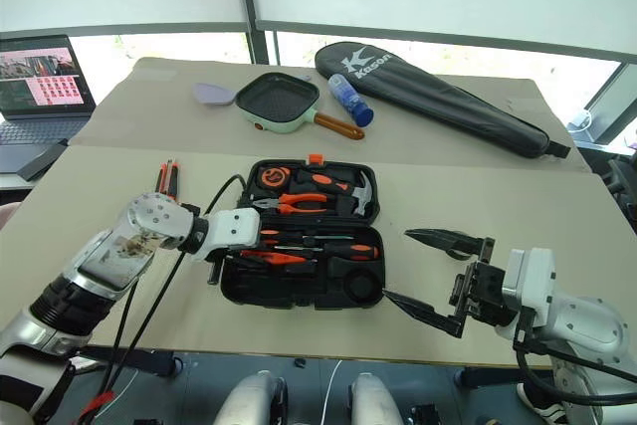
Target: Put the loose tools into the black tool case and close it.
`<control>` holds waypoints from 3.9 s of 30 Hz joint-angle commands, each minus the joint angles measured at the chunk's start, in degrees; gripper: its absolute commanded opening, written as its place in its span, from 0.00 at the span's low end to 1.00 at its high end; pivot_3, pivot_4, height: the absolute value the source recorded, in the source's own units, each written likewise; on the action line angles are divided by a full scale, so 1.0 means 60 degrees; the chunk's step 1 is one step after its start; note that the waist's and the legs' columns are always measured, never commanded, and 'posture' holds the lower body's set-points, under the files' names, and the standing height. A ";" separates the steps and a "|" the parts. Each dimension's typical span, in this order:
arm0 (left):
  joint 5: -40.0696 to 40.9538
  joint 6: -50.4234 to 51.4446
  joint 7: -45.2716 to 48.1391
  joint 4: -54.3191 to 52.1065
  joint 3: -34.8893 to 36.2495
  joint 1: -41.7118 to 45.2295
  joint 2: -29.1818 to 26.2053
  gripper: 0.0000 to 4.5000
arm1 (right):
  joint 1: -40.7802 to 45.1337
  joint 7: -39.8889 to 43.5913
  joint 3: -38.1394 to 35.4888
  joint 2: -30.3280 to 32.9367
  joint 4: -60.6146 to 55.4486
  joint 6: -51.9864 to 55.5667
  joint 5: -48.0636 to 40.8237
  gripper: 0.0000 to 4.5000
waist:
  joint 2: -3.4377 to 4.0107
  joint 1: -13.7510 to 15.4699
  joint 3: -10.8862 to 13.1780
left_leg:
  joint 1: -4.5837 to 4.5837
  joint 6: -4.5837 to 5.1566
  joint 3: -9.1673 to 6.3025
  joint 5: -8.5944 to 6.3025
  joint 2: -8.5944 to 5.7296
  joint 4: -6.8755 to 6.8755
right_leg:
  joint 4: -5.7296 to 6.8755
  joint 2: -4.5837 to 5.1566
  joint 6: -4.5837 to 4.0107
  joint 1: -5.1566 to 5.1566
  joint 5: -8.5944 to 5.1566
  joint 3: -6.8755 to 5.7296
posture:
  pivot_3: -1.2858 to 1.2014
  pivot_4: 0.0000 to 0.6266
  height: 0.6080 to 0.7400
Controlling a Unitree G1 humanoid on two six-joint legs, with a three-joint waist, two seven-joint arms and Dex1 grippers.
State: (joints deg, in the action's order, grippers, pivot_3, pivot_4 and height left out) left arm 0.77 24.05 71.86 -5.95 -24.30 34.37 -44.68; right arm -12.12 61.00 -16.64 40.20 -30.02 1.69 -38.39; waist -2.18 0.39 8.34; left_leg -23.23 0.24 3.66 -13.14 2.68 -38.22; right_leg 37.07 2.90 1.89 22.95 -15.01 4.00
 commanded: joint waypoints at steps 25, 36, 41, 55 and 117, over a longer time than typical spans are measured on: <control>0.2983 -0.2135 0.0003 0.1395 0.3039 -0.1189 0.1722 0.36 | 0.0144 -0.0011 0.0453 -0.0137 -0.0185 0.0191 -0.0095 1.00 | 0.0014 0.0045 -0.0004 | -0.0059 0.0014 -0.0034 -0.0009 0.0026 -0.0092 | 0.0013 -0.0033 0.0004 0.0008 0.0007 -0.0007 | 0.52 0.24 1.00; 0.1957 -0.3440 -0.0025 0.2529 0.2178 -0.1520 0.2066 0.01 | 0.0191 -0.0150 0.0499 -0.0195 -0.0195 0.0121 0.0015 1.00 | 0.0014 0.0037 -0.0004 | -0.0065 0.0013 -0.0032 -0.0009 0.0025 -0.0091 | 0.0011 -0.0035 0.0005 0.0012 0.0008 -0.0006 | 0.52 0.24 1.00; 0.1540 -0.3839 -0.0045 0.2785 0.1931 -0.1933 0.1934 0.01 | 0.0070 -0.0208 0.0441 -0.0242 -0.0264 0.0094 0.0071 1.00 | 0.0017 0.0037 -0.0006 | -0.0061 0.0014 -0.0033 -0.0009 0.0026 -0.0092 | 0.0012 -0.0035 0.0004 0.0009 0.0009 -0.0006 | 0.52 0.24 1.00; 0.1487 -0.1950 -0.0465 0.2612 0.1857 -0.2302 0.1723 0.01 | 0.0174 -0.0296 0.0478 -0.0176 -0.0340 0.0276 -0.0055 1.00 | 0.0097 -0.0109 -0.0061 | 0.0066 0.0012 -0.0032 -0.0011 0.0036 -0.0073 | 0.0009 -0.0040 0.0002 -0.0104 0.0000 -0.0004 | 0.52 0.24 1.00; 0.2425 0.2123 -0.9393 0.5849 0.6180 -0.0004 0.2154 0.57 | 0.0449 -0.0154 0.0949 -0.2329 0.0886 -0.1925 0.0053 1.00 | -0.0020 -0.0171 -0.0026 | -0.0007 -0.0004 -0.0041 -0.0011 -0.0029 0.0046 | 0.0004 0.0056 0.0018 0.0017 -0.0010 -0.0026 | 0.52 0.24 1.00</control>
State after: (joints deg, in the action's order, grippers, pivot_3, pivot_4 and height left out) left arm 14.94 36.23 13.97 28.73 12.74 35.53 -32.59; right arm -9.34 59.61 -9.69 26.27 -23.94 -8.21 -37.24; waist -2.30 -0.63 8.19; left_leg -23.27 0.21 3.42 -13.20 2.50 -37.94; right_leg 37.09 3.24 2.00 23.05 -15.07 3.83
